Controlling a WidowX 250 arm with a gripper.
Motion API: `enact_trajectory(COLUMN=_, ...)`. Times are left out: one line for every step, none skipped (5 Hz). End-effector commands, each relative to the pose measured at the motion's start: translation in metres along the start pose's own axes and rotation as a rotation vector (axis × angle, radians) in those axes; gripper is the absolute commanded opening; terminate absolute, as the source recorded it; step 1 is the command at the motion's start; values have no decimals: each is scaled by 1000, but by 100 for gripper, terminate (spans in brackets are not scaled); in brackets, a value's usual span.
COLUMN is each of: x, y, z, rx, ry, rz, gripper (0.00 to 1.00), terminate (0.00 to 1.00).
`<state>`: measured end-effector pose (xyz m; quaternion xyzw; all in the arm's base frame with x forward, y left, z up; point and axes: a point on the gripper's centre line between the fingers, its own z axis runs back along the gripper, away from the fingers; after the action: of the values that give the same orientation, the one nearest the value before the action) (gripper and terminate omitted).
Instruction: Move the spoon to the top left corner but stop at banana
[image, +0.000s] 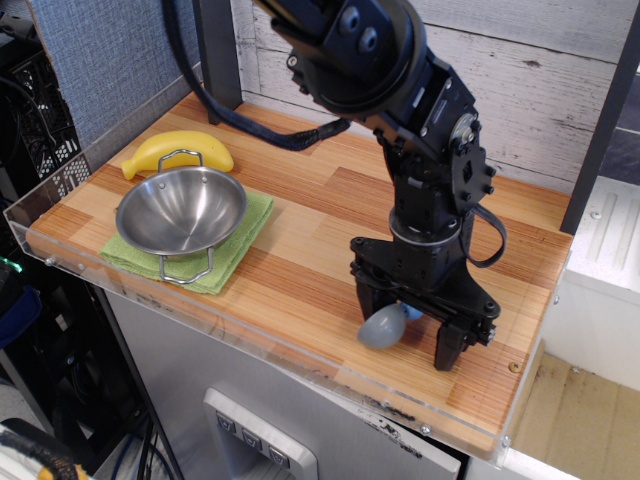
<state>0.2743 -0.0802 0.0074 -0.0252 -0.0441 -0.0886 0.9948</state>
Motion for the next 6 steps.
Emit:
enact_trajectory(x=2, y=-5, z=10, rx=0, ry=-46, rz=-20, gripper=0, terminate=0)
enact_trajectory(x=4, y=-3, z=19, rx=-4, ry=-70, rz=-15, gripper=0, terminate=0)
enact_trajectory(x=7, y=-1, z=39, rx=-18, ry=-104, rz=-25, gripper=0, terminate=0)
enact_trajectory(x=16, y=14, z=89, rx=-31, ry=-192, rz=25, gripper=0, terminate=0)
enact_trajectory(x=29, y=42, z=121, rx=25, ry=-265, rz=109, gripper=0, terminate=0)
enact_trajectory(x=46, y=83, z=132, rx=42, ry=-288, rz=203, gripper=0, terminate=0)
